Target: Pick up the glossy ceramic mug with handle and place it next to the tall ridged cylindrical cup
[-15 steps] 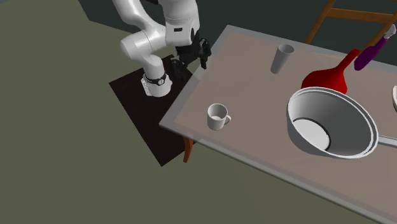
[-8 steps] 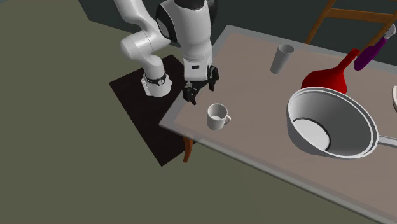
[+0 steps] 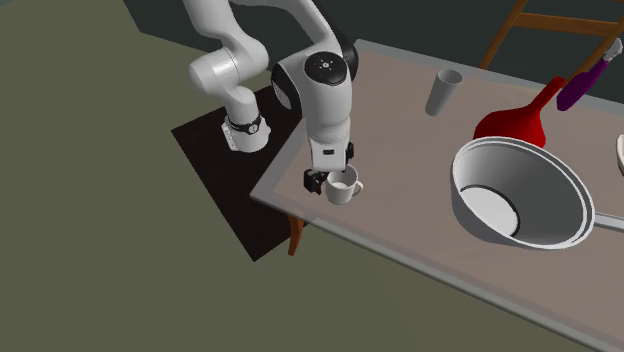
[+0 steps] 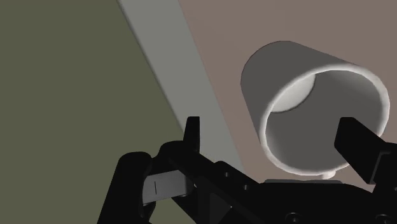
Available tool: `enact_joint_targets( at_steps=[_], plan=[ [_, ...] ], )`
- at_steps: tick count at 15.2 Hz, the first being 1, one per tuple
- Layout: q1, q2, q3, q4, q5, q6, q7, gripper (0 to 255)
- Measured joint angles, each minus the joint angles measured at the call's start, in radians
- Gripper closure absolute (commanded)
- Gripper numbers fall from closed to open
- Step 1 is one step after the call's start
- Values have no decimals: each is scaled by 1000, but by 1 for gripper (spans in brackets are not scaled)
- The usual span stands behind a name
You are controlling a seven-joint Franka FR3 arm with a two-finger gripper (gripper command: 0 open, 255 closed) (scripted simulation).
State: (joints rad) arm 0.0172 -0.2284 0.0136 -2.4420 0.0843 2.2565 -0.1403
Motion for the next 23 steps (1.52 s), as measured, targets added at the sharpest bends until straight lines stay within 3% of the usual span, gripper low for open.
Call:
enact_joint_targets(
  at_steps=[7, 13, 14, 23],
  plan=[
    [6, 75, 6, -32, 6, 105, -2, 0],
    [6, 85, 6, -36, 7, 120, -3, 0],
    [6, 85, 6, -36, 7, 120, -4, 255],
    [6, 85, 6, -36, 7, 120, -4, 255]
  ],
)
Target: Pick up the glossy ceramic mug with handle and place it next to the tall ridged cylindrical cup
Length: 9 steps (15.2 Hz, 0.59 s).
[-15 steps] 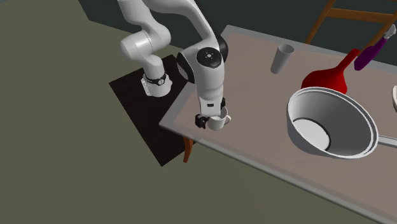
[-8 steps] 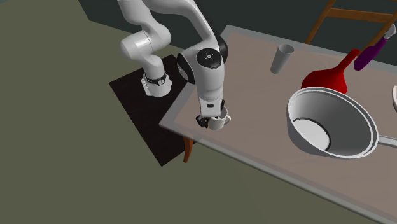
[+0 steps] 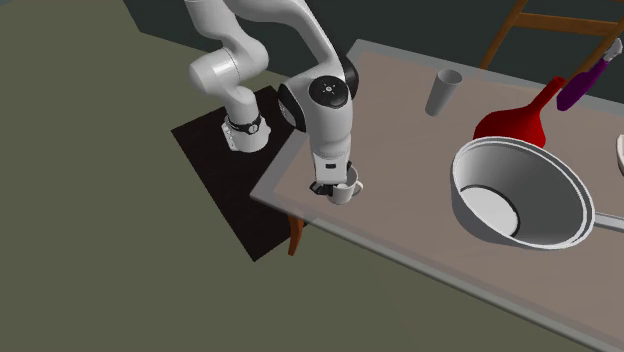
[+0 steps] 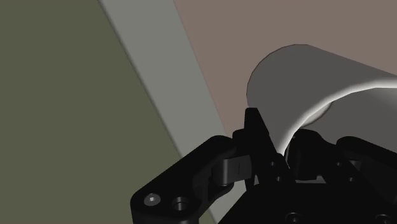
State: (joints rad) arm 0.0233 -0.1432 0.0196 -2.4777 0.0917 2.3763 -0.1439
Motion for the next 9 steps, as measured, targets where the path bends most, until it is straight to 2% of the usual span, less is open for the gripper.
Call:
enact_joint_targets(
  at_steps=[9],
  plan=[
    [-3, -60, -2, 41, -7, -100, 6, 255]
  ],
)
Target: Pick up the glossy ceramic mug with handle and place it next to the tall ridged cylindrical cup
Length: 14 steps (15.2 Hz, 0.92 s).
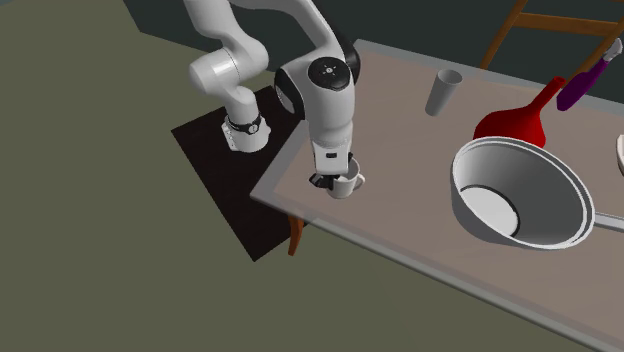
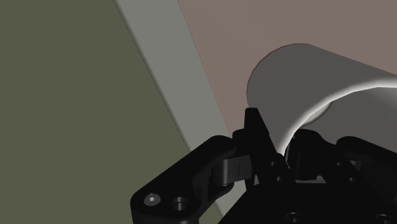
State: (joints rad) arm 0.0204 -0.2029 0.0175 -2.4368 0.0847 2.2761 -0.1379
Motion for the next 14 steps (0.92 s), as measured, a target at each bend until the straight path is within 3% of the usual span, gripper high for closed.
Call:
enact_joint_targets(
  at_steps=[14],
  plan=[
    [-2, -82, 0, 119, -9, -200, 16, 255]
  ],
)
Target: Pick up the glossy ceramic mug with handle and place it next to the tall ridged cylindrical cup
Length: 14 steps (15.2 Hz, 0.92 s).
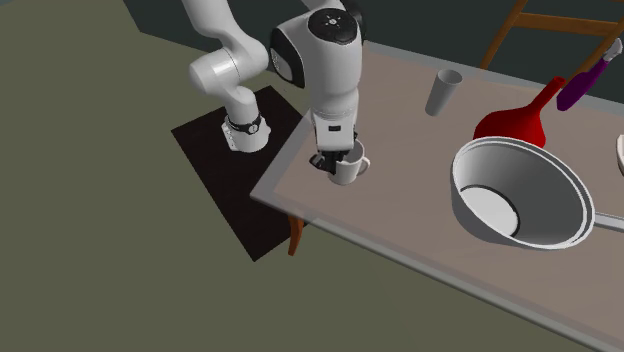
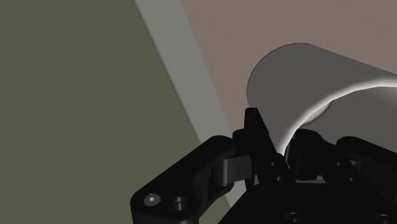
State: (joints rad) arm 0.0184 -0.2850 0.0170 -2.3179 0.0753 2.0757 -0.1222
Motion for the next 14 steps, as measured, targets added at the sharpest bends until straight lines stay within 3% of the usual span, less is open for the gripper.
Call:
enact_joint_targets(
  at_steps=[14],
  plan=[
    [-1, -34, -1, 160, -6, -193, 13, 255]
  ],
)
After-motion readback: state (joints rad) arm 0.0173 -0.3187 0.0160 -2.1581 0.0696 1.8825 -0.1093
